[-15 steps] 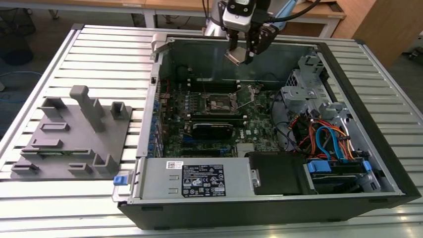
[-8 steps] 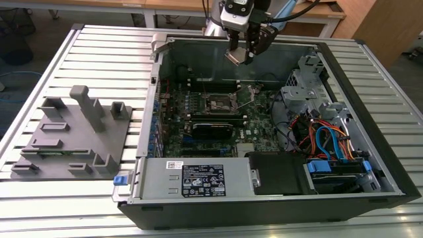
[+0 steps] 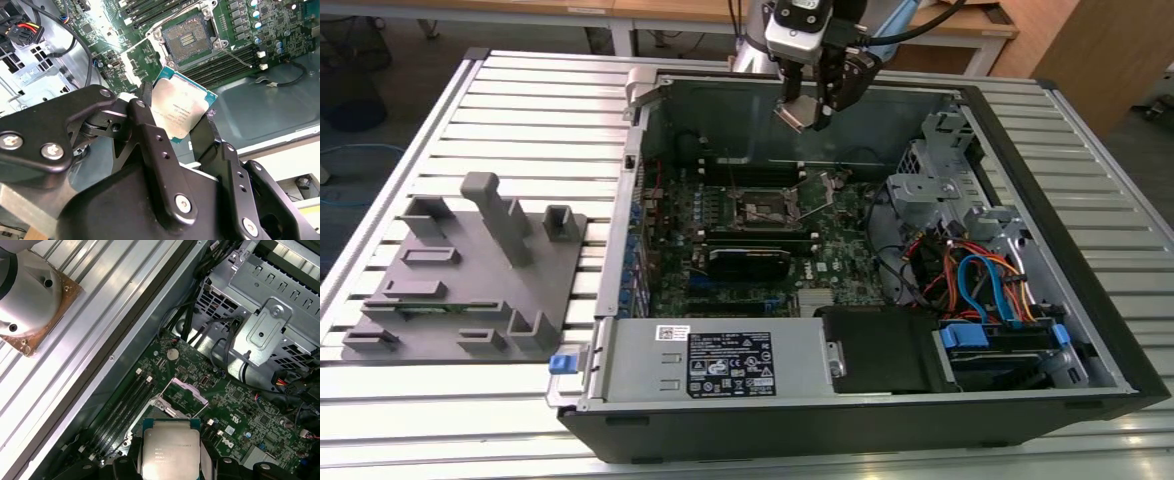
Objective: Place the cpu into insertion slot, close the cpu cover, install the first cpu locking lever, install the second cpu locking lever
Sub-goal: 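Place the cpu into insertion slot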
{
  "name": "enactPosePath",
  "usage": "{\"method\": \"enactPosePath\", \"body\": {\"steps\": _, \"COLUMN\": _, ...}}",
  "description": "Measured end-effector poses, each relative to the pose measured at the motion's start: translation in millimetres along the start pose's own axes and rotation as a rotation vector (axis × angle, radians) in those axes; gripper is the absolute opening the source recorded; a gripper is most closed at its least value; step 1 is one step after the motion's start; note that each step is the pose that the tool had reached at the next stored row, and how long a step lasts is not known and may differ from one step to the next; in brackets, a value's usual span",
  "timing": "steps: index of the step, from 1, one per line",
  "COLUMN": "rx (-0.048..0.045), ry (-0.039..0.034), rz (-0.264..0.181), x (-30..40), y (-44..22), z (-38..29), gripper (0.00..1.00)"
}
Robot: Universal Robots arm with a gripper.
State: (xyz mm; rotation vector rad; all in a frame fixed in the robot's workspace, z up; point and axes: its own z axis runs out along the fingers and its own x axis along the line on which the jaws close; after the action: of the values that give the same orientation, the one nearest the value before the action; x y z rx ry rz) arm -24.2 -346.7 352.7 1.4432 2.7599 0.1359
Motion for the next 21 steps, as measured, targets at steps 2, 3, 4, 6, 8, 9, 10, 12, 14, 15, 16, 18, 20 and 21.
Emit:
{"method": "enactPosePath", "body": {"steps": 2, "rx": 0.0000, "ry": 0.0000, "rz": 0.000, "x": 0.0, "y": 0.0, "z": 0.0, "gripper": 0.54}}
{"method": "enactPosePath", "body": {"steps": 3, "rx": 0.0000, "ry": -0.0001, "rz": 0.001, "x": 0.0, "y": 0.0, "z": 0.0, "gripper": 0.54}}
{"method": "enactPosePath", "body": {"steps": 4, "rx": 0.0000, "ry": -0.0001, "rz": 0.001, "x": 0.0, "y": 0.0, "z": 0.0, "gripper": 0.54}}
{"method": "enactPosePath", "body": {"steps": 6, "rx": 0.0000, "ry": -0.0003, "rz": 0.002, "x": 0.0, "y": 0.0, "z": 0.0, "gripper": 0.54}}
{"method": "enactPosePath", "body": {"steps": 8, "rx": -0.0001, "ry": -0.0005, "rz": 0.005, "x": 0.0, "y": 0.0, "z": 0.0, "gripper": 0.54}}
{"method": "enactPosePath", "body": {"steps": 9, "rx": -0.0001, "ry": -0.0006, "rz": 0.007, "x": 0.0, "y": 0.0, "z": 0.0, "gripper": 0.54}}
{"method": "enactPosePath", "body": {"steps": 10, "rx": -0.0002, "ry": -0.0007, "rz": 0.009, "x": 0.0, "y": 0.0, "z": 0.0, "gripper": 0.54}}
{"method": "enactPosePath", "body": {"steps": 12, "rx": -0.0002, "ry": -0.0012, "rz": 0.013, "x": 0.0, "y": 0.0, "z": 0.0, "gripper": 0.54}}
{"method": "enactPosePath", "body": {"steps": 14, "rx": -0.0004, "ry": -0.0015, "rz": 0.017, "x": 0.0, "y": 0.0, "z": 0.0, "gripper": 0.54}}
{"method": "enactPosePath", "body": {"steps": 15, "rx": -0.0004, "ry": -0.0017, "rz": 0.019, "x": 0.0, "y": 0.0, "z": 0.0, "gripper": 0.54}}
{"method": "enactPosePath", "body": {"steps": 16, "rx": -0.0004, "ry": -0.0019, "rz": 0.021, "x": 0.0, "y": 0.0, "z": 0.0, "gripper": 0.54}}
{"method": "enactPosePath", "body": {"steps": 18, "rx": -0.0005, "ry": -0.0023, "rz": 0.026, "x": 0.0, "y": 0.0, "z": 0.0, "gripper": 0.54}}
{"method": "enactPosePath", "body": {"steps": 20, "rx": -0.0006, "ry": -0.0027, "rz": 0.031, "x": 0.0, "y": 0.0, "z": 0.0, "gripper": 0.54}}
{"method": "enactPosePath", "body": {"steps": 21, "rx": -0.0007, "ry": -0.0030, "rz": 0.034, "x": 0.0, "y": 0.0, "z": 0.0, "gripper": 0.54}}
